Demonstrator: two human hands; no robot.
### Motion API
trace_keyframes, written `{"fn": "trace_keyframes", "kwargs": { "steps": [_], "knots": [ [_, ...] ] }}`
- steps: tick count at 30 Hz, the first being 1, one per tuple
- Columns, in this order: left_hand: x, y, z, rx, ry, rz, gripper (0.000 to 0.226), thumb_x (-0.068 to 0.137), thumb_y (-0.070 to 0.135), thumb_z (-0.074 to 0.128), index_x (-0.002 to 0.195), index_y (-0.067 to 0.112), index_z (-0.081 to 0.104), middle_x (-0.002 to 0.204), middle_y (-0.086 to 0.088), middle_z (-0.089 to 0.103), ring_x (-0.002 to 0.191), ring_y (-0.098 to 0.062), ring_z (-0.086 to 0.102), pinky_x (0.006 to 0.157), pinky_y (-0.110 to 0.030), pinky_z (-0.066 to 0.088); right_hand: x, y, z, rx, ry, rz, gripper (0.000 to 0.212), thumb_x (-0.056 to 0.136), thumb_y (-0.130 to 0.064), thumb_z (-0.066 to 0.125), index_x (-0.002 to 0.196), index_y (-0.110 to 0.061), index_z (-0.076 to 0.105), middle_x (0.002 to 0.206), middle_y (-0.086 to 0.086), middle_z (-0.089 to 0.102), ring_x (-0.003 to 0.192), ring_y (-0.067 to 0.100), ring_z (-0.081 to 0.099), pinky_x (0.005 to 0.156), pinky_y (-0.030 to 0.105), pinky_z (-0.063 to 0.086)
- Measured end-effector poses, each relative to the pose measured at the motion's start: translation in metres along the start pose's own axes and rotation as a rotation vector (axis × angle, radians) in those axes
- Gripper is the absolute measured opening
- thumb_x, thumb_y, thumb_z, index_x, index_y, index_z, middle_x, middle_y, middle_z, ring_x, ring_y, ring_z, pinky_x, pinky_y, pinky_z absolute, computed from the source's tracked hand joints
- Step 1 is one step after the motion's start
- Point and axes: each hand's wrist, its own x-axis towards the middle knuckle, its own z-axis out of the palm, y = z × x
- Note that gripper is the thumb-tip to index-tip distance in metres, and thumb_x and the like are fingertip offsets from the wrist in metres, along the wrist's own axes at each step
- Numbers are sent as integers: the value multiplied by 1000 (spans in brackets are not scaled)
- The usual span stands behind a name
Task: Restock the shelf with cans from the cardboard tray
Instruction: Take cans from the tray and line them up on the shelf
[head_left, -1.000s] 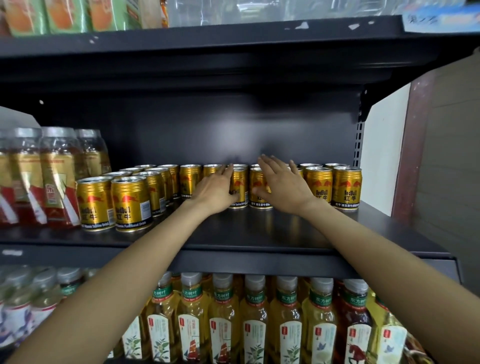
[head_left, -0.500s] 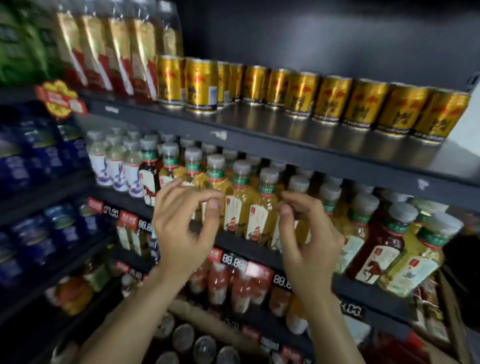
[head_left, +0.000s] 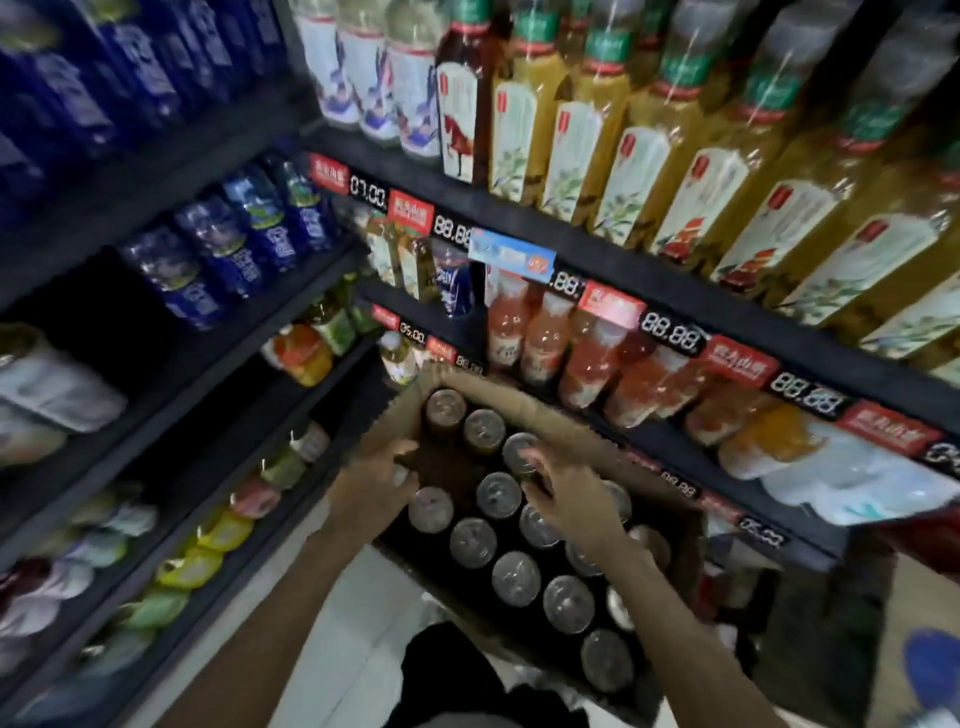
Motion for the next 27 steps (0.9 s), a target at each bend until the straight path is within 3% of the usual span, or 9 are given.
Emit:
{"fn": "trace_keyframes", "kwargs": {
  "steps": [4, 8, 11, 16, 20, 24, 27],
  "knots": [
    [31, -38, 20, 78, -214, 162, 49, 78, 34, 50, 124, 19, 55, 110, -10, 58, 106, -28, 54, 85, -35, 44, 31, -8, 45, -100, -74, 116, 46, 87, -25, 50, 131, -14, 45, 134, 11, 45, 127, 28, 43, 96, 41, 43],
    [74, -39, 35, 417, -82, 482, 54, 85, 27, 58, 135, 18, 42, 131, -7, 47, 127, -29, 39, 105, -38, 33, 64, -20, 68, -270, -1, 223, 58, 88, -29, 56, 139, -13, 33, 140, 14, 39, 130, 33, 36, 104, 41, 32],
    [105, -29, 48, 620, -91, 586, 67, 83, 23, 62, 141, 14, 29, 141, -11, 35, 131, -30, 32, 110, -39, 31, 87, -18, 81, -338, 45, 269, 66, 82, -29, 64, 138, -8, 35, 139, 17, 42, 128, 36, 40, 101, 43, 34],
    [135, -18, 66, 779, -127, 584, 79, 84, 11, 61, 145, 6, 13, 147, -23, 21, 131, -33, 32, 110, -37, 30, 108, -17, 97, -466, 93, 371, 70, 69, -36, 77, 127, -11, 47, 126, 10, 56, 126, 33, 43, 97, 40, 39],
    [141, -13, 66, 881, -84, 618, 62, 87, 7, 52, 140, 3, 21, 137, -23, 33, 118, -31, 42, 104, -35, 36, 111, -13, 99, -420, 122, 363, 71, 69, -34, 77, 127, -9, 45, 130, 10, 53, 127, 30, 40, 98, 38, 34],
    [141, -14, 65, 1117, -174, 693, 50, 82, 13, 60, 125, 2, 37, 121, -14, 46, 108, -30, 43, 101, -39, 33, 107, -18, 93, -376, 106, 341, 68, 68, -32, 77, 123, -8, 45, 128, 13, 53, 123, 31, 41, 98, 38, 33],
    [141, -12, 58, 1064, -234, 604, 47, 83, 13, 61, 124, 4, 39, 121, -15, 48, 112, -31, 41, 102, -37, 32, 95, -31, 80, -311, 170, 327, 68, 66, -32, 79, 121, -9, 46, 126, 12, 55, 122, 32, 46, 97, 39, 34]
  ]
}}
